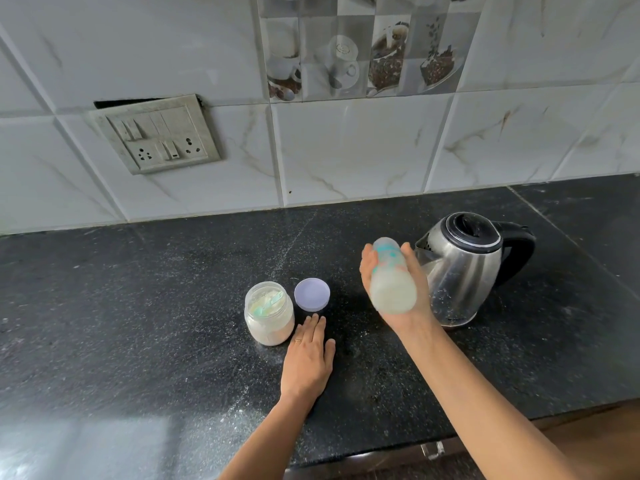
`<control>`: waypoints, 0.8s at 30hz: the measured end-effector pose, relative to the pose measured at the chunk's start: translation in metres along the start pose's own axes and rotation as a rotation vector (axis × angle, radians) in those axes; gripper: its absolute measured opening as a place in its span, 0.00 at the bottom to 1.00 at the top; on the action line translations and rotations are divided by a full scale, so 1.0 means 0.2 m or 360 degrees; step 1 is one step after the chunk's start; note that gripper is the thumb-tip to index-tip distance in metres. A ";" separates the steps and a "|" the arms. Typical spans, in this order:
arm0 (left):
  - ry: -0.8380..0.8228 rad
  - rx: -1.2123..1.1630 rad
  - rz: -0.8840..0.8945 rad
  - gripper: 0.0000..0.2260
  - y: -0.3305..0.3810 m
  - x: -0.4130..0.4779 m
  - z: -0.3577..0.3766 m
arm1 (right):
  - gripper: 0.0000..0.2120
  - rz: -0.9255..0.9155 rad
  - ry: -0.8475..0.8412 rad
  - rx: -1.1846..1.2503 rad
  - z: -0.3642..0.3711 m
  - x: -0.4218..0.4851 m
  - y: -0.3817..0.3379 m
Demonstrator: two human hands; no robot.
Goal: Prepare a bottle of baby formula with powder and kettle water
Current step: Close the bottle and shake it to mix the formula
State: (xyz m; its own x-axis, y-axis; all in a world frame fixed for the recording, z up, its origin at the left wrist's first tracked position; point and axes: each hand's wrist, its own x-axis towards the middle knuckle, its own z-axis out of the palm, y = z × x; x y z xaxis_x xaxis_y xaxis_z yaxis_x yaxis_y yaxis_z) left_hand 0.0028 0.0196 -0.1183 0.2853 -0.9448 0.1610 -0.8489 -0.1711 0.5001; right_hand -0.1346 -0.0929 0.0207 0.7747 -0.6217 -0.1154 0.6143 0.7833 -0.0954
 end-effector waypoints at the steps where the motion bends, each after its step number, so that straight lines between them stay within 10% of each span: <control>1: 0.0001 -0.0006 -0.0002 0.22 0.00 0.00 0.00 | 0.33 0.0012 0.0012 0.0135 0.00 0.01 -0.01; 6: 0.0008 -0.0012 0.0002 0.22 0.00 0.00 0.00 | 0.25 0.0007 -0.0074 -0.0372 0.06 0.01 -0.02; 10: 0.0003 -0.0008 0.0000 0.22 0.00 0.00 0.00 | 0.28 -0.0003 -0.0074 0.0171 0.04 0.01 -0.03; 13: 0.0005 -0.0011 0.0006 0.22 0.00 0.00 0.00 | 0.25 -0.0010 -0.0072 -0.0342 0.01 0.02 -0.03; 18: 0.0000 -0.0013 -0.0009 0.22 0.00 0.00 0.00 | 0.42 -0.0080 0.0085 -0.0297 -0.04 0.05 -0.03; 24: 0.0009 -0.0020 0.0002 0.22 0.00 0.00 -0.01 | 0.30 0.0007 0.0054 -0.0402 -0.04 0.05 0.00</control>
State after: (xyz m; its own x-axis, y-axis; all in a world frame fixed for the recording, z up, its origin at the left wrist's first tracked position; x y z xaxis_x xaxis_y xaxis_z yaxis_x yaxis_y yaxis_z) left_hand 0.0036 0.0209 -0.1169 0.2865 -0.9435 0.1666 -0.8436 -0.1660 0.5107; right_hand -0.1288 -0.0986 0.0110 0.7693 -0.6213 -0.1489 0.5508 0.7630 -0.3384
